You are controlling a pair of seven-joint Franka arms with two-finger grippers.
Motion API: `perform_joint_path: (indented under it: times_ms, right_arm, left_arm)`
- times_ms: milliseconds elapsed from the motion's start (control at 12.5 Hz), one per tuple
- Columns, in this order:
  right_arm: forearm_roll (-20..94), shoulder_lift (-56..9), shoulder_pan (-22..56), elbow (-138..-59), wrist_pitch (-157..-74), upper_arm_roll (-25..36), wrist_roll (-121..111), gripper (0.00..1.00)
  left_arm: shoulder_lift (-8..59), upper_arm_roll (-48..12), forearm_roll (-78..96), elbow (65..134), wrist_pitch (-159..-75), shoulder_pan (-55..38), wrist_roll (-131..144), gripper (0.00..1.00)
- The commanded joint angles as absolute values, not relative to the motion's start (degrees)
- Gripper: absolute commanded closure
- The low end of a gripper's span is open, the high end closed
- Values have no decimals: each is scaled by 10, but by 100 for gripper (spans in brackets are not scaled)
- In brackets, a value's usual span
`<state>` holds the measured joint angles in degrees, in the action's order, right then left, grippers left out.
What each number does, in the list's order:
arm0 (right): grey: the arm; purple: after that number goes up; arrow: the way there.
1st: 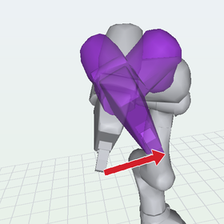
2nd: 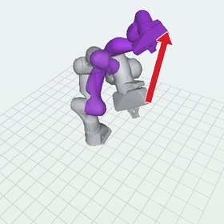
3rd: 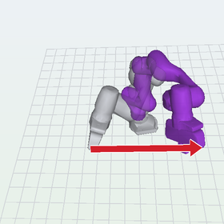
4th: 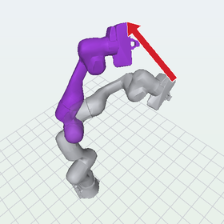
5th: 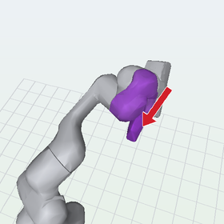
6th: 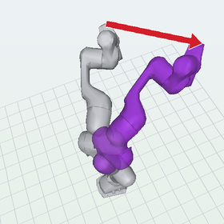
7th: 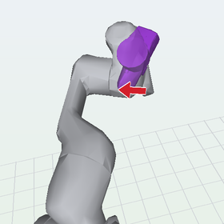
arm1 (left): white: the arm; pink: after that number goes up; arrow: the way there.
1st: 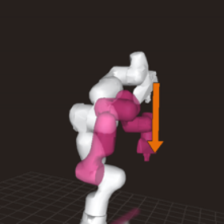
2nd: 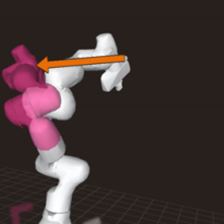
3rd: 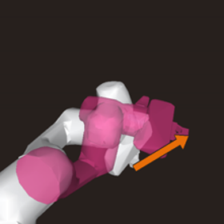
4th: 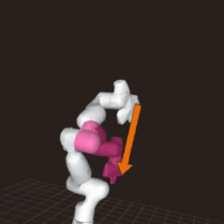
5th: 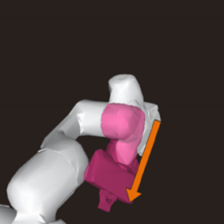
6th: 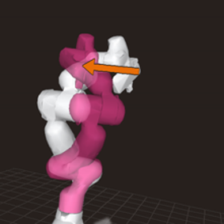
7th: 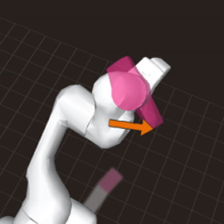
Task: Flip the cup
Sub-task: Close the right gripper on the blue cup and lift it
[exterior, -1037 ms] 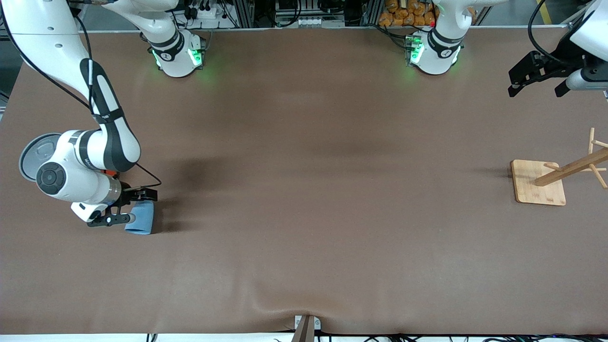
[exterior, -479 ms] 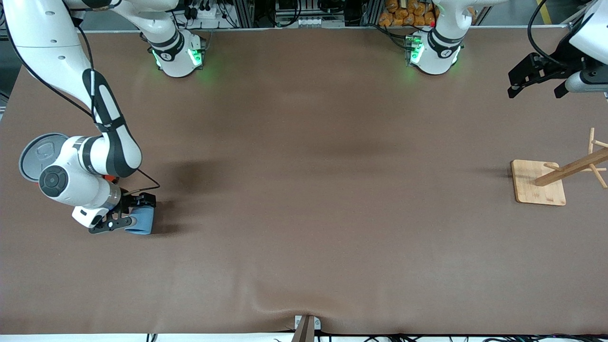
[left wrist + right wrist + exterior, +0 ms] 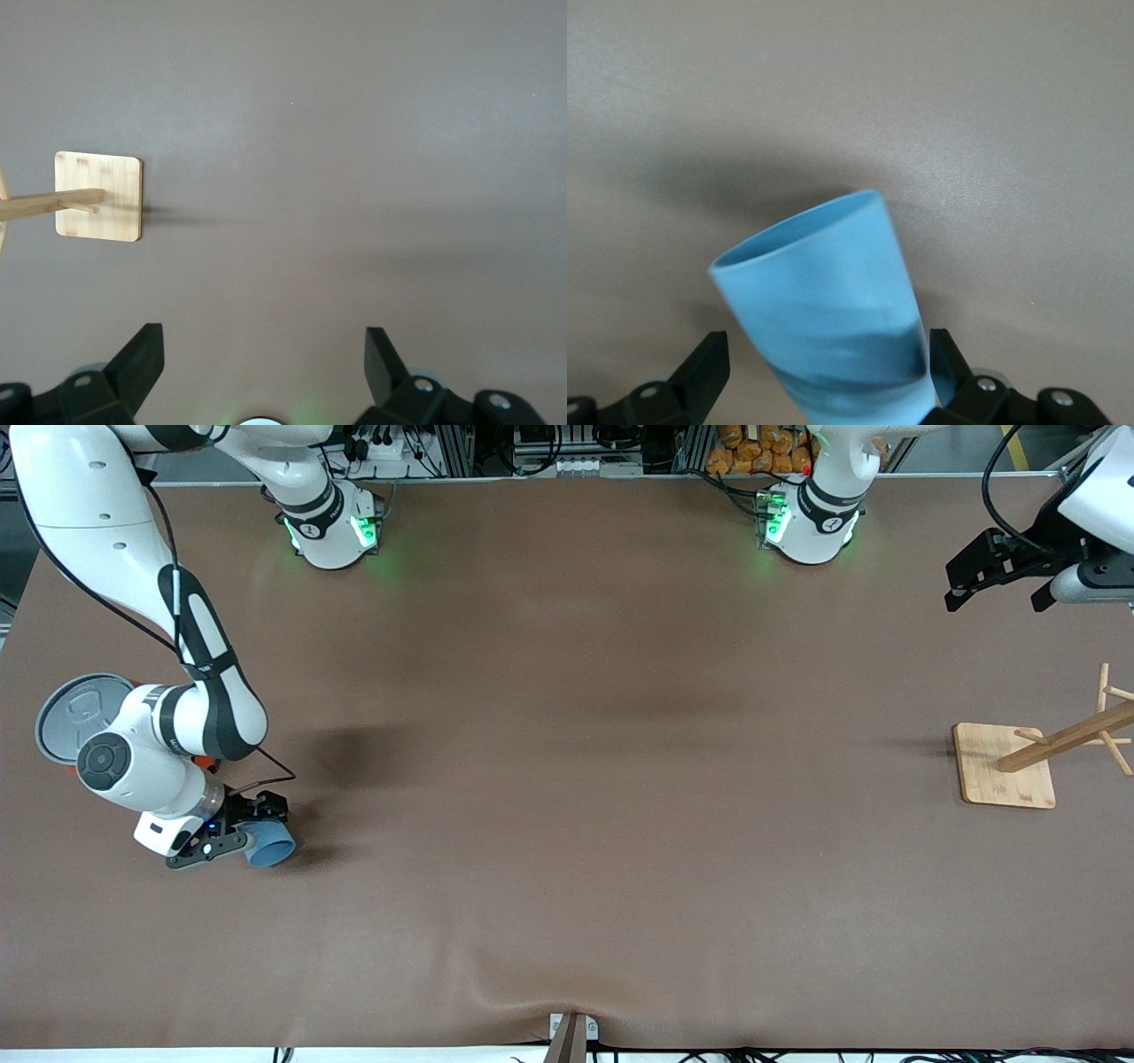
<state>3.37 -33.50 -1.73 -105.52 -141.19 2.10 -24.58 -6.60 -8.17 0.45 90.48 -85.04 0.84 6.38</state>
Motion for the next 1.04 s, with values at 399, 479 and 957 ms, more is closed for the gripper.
perform_joint_path:
  times_ms: [399,479,957]
  right_arm:
    - [38,-374,-42,-1022,-1449,12,-394,0]
    - [38,-375,-42,-1022,-1455,12,-412,0]
    - [38,-379,-49,-1018,-1456,12,-479,34]
  left_arm:
    - [-62,-87,0,901,-852,13,58,0]
    - [-62,-87,0,901,-852,13,57,0]
    - [-62,-87,0,901,-852,12,58,0]
